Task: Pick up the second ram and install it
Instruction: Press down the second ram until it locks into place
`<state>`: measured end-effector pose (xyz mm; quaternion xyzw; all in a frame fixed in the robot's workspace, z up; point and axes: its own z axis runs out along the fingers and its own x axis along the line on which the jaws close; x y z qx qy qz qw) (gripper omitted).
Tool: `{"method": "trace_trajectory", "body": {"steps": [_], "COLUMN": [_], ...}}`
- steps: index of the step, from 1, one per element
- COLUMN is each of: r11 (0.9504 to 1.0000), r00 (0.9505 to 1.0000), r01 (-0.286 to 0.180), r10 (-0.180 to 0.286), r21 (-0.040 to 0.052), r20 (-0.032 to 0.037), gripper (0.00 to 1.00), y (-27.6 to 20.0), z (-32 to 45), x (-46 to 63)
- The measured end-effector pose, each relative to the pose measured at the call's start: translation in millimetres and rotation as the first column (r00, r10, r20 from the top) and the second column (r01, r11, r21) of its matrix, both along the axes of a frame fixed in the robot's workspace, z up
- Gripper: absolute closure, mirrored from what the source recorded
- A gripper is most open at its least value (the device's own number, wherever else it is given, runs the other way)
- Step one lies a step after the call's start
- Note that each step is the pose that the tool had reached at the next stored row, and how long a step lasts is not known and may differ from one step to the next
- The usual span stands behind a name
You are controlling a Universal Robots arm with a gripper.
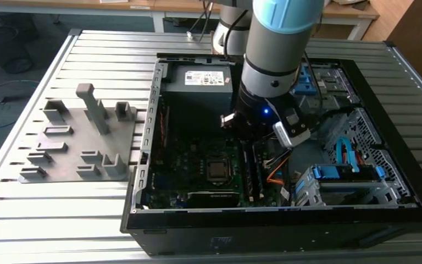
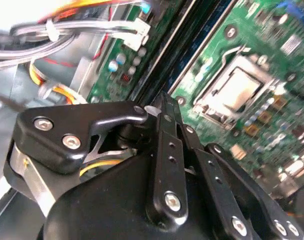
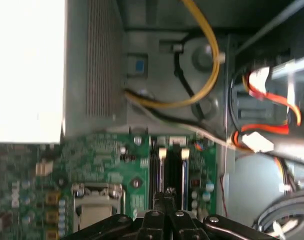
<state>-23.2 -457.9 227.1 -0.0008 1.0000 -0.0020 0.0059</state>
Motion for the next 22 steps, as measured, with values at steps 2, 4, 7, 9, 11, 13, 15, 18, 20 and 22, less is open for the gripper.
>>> {"method": "trace_trajectory", "body": {"steps": [2,4,7,9,11,13,15,18,20,22], "r11": [1.0000,0.9999,0.9999,0.9998,0.9998,0.9998,0.9997,0.9997,0.9997,0.9997], "r00": [1.0000,1.0000,1.0000,1.0000,1.0000,1.0000,1.0000,1.0000,1.0000,1.0000], "r01": [0.000,0.000,0.000,0.000,0.000,0.000,0.000,0.000,0.000,0.000], "r10": [0.000,0.000,0.000,0.000,0.000,0.000,0.000,0.000,0.000,0.000], "r21": [-0.0060,-0.0104,-0.0158,-0.0194,-0.0215,-0.0221,-0.0230,-0.0247,-0.0257,-0.0248], "r20": [0.0000,0.0000,0.0000,-0.0002,-0.0002,-0.0004,-0.0006,-0.0009,-0.0010,-0.0004], "gripper": [0.90,0.90,0.90,0.90,0.90,0.90,0.90,0.90,0.90,0.90], "y": [-6.6,-13.6,-24.7,-32.2,-39.2,-41.1,-41.8,-41.9,-41.8,-41.8], "z": [-0.2,-0.6,-1.4,-2.1,-3.8,-6.0,-7.3,-9.8,-10.2,-9.3], "x": [0.0,0.0,0.0,0.0,0.0,0.0,-0.1,0.0,0.0,0.0]}}
